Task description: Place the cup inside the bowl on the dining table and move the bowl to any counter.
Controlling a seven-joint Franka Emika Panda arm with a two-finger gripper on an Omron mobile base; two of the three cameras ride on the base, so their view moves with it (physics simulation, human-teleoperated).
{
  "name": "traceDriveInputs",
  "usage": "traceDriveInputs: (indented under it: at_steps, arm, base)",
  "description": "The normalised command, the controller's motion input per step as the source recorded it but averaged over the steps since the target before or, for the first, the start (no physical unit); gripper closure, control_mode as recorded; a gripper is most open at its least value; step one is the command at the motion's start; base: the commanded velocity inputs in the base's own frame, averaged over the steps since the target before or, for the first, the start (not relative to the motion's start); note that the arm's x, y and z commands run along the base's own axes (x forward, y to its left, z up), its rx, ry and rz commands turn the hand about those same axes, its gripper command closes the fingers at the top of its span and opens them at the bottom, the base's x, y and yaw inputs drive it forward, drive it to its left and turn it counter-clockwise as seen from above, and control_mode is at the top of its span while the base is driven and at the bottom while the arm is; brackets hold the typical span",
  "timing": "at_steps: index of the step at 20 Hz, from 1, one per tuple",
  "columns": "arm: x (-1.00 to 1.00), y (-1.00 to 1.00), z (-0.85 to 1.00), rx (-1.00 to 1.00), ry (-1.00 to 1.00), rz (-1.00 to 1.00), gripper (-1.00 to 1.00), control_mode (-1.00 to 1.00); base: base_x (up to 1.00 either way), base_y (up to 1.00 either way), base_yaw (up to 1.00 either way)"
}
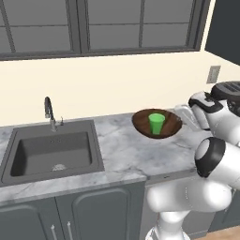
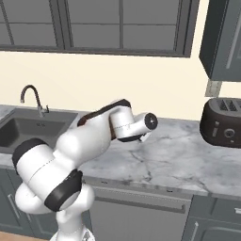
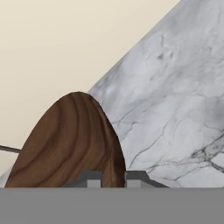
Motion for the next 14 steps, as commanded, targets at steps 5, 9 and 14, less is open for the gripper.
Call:
traceDriveInputs:
  at_steps: [5, 9, 14]
  arm:
    - [0.00, 0.43, -0.06, -0.02, 0.04, -0.02, 1.00, -1.00]
    - [0.00, 0.30, -0.17, -0.01, 0.03, -0.02, 1.00, -1.00]
    - [0.00, 0.16, -0.36, 0.00, 0.00, 0.00, 1.00, -1.00]
  base:
    - [0.00, 0.00, 0.00]
    - [0.00, 0.00, 0.00]
    - [0.00, 0.00, 0.00]
